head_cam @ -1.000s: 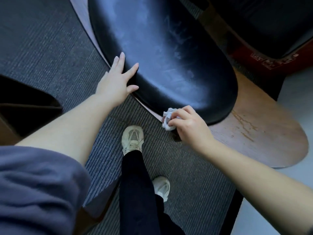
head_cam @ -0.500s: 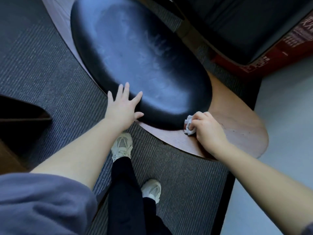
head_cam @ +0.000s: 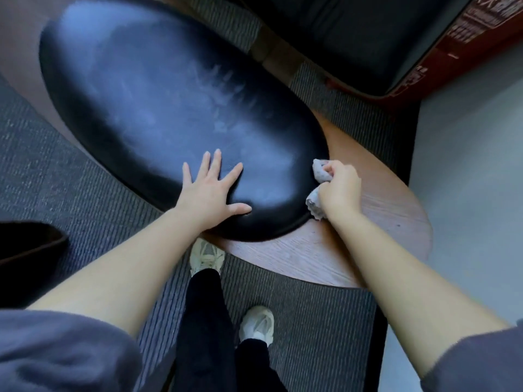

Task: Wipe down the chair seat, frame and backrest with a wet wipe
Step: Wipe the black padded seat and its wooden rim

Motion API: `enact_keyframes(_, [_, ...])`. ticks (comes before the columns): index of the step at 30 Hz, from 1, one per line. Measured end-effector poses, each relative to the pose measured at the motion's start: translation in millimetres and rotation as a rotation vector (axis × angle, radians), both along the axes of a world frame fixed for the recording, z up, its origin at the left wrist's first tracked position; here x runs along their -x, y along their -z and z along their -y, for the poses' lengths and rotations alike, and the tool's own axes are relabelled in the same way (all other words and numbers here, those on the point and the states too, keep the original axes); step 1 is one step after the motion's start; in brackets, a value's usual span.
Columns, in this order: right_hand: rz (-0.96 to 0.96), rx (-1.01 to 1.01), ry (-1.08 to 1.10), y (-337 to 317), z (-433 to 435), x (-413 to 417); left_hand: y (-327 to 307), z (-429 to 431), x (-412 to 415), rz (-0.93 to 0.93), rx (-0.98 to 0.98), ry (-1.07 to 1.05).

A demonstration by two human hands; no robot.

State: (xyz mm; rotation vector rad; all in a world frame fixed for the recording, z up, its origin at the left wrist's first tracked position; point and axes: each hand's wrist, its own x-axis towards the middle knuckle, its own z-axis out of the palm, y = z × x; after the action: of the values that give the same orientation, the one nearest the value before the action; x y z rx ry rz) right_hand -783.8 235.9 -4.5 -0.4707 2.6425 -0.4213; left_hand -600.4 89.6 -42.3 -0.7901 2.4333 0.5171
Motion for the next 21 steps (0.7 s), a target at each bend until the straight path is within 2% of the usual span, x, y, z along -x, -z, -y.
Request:
enact_keyframes(6, [0.051,-0.056,0.139,-5.6,-11.8,-46.5,-7.0,10.4,7.4,0.062,-0.018,0.083])
enact_keyframes(10, [0.045,-0.090,0.211,6.4,15.4,-7.4,-1.6,40.5,24.3,0.082,-0.027,0.128])
enact_keyframes(15, [0.137,-0.077,0.300,20.8,56.7,60.9,14.0,85.3,57.7,0.077,0.018,0.101])
enact_keyframes(18, [0.064,-0.082,0.248,37.2,77.9,88.5,22.8,105.9,74.9,0.095,0.071,0.098])
enact_keyframes(21, [0.029,-0.088,0.206,59.1,92.3,111.5,31.5,122.8,90.5,0.130,0.071,0.186])
